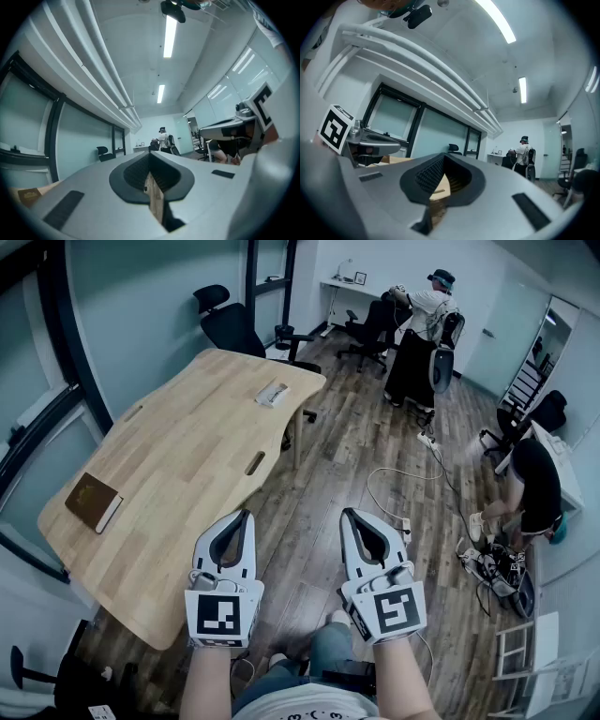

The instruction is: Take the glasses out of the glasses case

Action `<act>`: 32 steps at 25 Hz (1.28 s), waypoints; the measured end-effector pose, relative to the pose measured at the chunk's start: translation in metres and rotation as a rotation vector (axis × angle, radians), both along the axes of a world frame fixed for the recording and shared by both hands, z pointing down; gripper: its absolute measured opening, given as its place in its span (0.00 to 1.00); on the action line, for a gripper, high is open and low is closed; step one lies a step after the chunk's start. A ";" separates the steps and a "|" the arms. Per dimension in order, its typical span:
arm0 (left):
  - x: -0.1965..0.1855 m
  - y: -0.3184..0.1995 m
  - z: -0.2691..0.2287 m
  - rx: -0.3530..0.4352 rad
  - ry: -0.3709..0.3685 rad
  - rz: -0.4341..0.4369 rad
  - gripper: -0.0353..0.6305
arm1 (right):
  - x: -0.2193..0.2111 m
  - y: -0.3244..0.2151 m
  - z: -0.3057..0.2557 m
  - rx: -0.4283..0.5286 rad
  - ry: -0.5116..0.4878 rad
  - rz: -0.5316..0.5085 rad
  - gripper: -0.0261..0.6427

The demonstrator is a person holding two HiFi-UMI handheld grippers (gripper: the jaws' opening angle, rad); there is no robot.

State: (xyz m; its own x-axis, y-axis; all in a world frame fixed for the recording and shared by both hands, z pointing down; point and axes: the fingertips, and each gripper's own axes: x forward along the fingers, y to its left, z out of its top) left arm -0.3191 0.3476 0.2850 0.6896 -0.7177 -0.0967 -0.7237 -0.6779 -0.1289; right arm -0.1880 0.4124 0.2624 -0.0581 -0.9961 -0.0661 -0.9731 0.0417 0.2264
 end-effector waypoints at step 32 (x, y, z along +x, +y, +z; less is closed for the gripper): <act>0.228 -0.243 0.020 -0.120 0.037 -0.173 0.08 | 0.239 -0.255 0.024 -0.068 -0.095 -0.210 0.06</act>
State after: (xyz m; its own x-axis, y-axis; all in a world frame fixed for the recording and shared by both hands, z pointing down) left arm -0.0908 0.1049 0.3054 0.5527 -0.8330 -0.0264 -0.8334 -0.5521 -0.0264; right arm 0.0512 0.1573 0.2862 -0.2612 -0.9652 -0.0141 -0.9582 0.2575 0.1243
